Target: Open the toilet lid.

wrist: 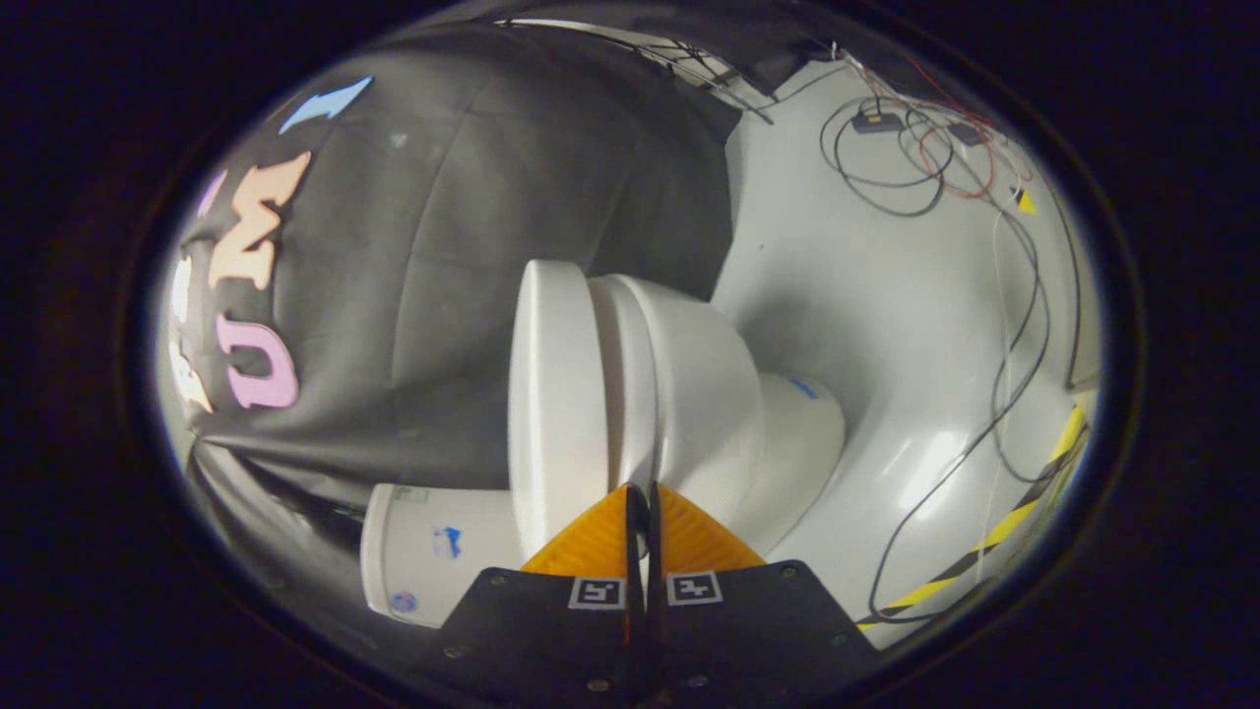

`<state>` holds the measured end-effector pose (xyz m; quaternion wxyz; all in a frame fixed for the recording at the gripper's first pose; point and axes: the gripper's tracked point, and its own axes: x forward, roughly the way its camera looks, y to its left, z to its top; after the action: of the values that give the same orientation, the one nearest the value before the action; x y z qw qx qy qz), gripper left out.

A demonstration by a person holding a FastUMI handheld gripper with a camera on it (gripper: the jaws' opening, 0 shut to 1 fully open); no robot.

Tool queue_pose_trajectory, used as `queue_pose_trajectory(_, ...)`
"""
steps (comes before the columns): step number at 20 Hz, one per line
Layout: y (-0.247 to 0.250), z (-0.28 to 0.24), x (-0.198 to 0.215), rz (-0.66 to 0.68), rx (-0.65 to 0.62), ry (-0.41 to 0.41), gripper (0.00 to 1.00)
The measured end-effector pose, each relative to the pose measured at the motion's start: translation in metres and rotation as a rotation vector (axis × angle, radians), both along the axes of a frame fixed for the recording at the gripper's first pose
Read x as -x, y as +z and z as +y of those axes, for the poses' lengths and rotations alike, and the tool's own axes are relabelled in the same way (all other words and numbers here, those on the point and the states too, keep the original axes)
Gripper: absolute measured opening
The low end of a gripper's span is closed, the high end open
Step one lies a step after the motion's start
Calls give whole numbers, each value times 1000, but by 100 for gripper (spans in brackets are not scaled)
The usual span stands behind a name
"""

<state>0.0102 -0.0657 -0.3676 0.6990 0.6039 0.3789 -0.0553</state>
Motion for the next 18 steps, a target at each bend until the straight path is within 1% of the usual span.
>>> queue_pose_trajectory(2,3,9,0,-32,13,58,1)
queue_pose_trajectory(3,5,11,0,-44,38,85,1)
queue_pose_trajectory(4,4,9,-1,-51,70,96,1)
queue_pose_trajectory(8,5,12,-2,-48,62,89,1)
queue_pose_trajectory(9,-14,27,-11,-43,95,91,1)
queue_pose_trajectory(10,-18,25,-22,-57,91,101,1)
queue_pose_trajectory(14,-1,2,-11,-36,122,87,0)
queue_pose_trajectory(16,5,-5,-13,-58,169,102,1)
queue_pose_trajectory(18,22,2,-12,-81,234,132,1)
